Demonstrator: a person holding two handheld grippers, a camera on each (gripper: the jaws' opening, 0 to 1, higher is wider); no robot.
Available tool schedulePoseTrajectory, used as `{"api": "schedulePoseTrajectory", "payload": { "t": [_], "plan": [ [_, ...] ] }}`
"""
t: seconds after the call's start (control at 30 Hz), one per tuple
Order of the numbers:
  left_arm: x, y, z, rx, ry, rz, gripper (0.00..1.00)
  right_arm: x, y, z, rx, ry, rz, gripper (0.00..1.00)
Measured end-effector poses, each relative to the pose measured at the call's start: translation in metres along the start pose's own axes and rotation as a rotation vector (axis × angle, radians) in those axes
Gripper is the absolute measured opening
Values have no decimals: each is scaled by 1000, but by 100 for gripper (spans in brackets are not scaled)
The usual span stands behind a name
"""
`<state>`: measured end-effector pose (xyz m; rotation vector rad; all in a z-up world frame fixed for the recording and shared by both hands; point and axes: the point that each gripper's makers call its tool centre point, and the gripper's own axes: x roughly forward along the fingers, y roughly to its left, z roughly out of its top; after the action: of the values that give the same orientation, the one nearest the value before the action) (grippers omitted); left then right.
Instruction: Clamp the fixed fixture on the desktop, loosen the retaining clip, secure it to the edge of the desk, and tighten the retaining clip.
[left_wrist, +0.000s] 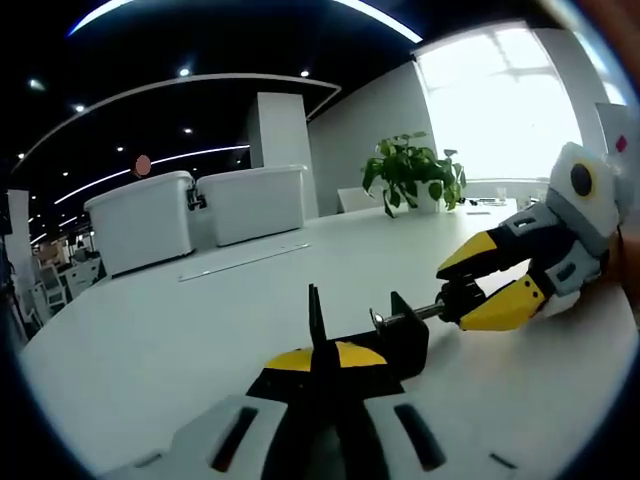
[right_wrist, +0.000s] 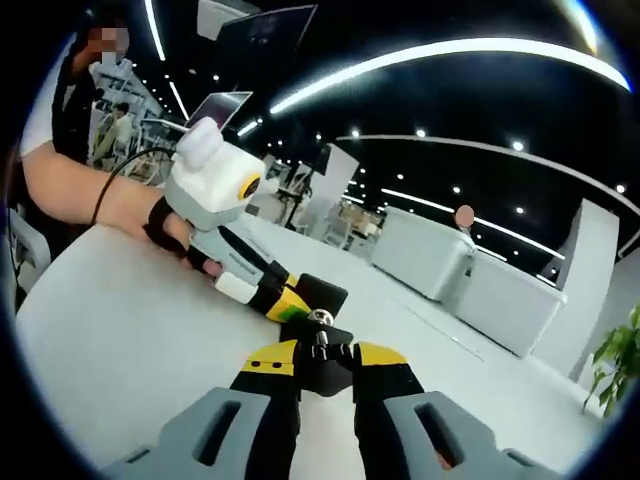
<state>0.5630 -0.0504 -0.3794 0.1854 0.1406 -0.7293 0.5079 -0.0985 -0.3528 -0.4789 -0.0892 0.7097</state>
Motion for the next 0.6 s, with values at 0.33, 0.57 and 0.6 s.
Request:
{"api": "schedulePoseTrajectory", "payload": {
  "t": [0.33, 0.57, 0.6],
  "plan": [
    [2, 1, 0, 3, -1, 3, 5, -7, -14, -1, 480, -24, 43, 32],
    [3, 2, 1, 3, -1, 4, 5, -7, -16, -6, 643, -7, 79, 29],
    [3, 2, 1, 3, -1, 4, 5, -7, -15, -9, 664, 4, 86, 29]
  ]
}}
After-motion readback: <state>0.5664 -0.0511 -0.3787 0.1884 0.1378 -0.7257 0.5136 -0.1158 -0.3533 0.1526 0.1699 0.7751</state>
